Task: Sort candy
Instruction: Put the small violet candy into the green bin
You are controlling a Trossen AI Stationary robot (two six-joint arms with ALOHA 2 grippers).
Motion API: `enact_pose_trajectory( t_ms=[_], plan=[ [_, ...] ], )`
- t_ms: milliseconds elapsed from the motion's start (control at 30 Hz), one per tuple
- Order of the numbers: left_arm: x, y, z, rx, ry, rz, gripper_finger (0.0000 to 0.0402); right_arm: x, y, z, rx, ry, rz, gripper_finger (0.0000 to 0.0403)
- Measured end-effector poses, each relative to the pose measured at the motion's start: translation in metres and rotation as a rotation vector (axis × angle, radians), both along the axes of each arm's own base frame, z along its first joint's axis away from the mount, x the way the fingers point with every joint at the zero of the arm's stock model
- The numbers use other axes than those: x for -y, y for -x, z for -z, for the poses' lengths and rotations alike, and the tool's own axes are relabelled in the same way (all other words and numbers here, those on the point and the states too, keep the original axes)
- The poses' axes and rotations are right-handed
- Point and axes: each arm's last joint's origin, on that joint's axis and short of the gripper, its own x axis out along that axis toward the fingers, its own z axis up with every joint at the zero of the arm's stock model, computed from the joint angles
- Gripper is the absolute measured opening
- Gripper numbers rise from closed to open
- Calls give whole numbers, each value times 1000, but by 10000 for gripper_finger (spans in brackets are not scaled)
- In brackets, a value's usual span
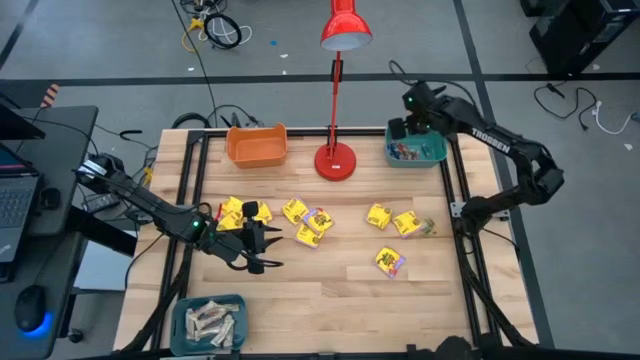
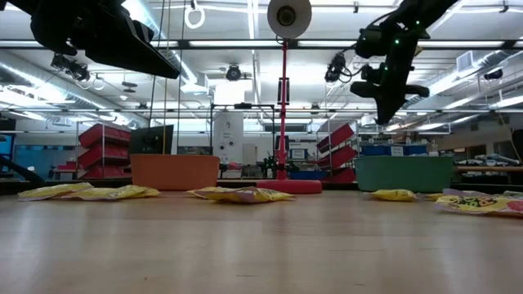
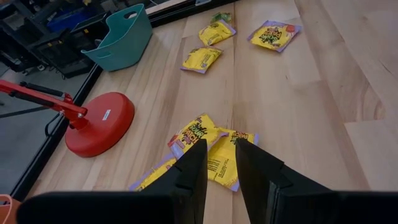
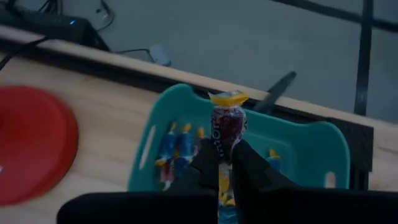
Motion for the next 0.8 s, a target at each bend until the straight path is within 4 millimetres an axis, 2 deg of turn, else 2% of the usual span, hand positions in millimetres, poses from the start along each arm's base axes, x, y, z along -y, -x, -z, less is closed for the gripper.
enact_pose_trajectory(
  t_ms=[167, 567, 800],
  plan=[
    [0, 0, 0, 0, 0, 0, 88, 8, 13, 6, 19, -27, 63, 12],
    [0, 0, 0, -4, -2, 0, 88, 8, 35, 56, -24, -114, 148, 8],
    [0, 0, 0, -5, -3, 0, 88, 8, 36, 62, 12, -126, 170, 7]
  ],
)
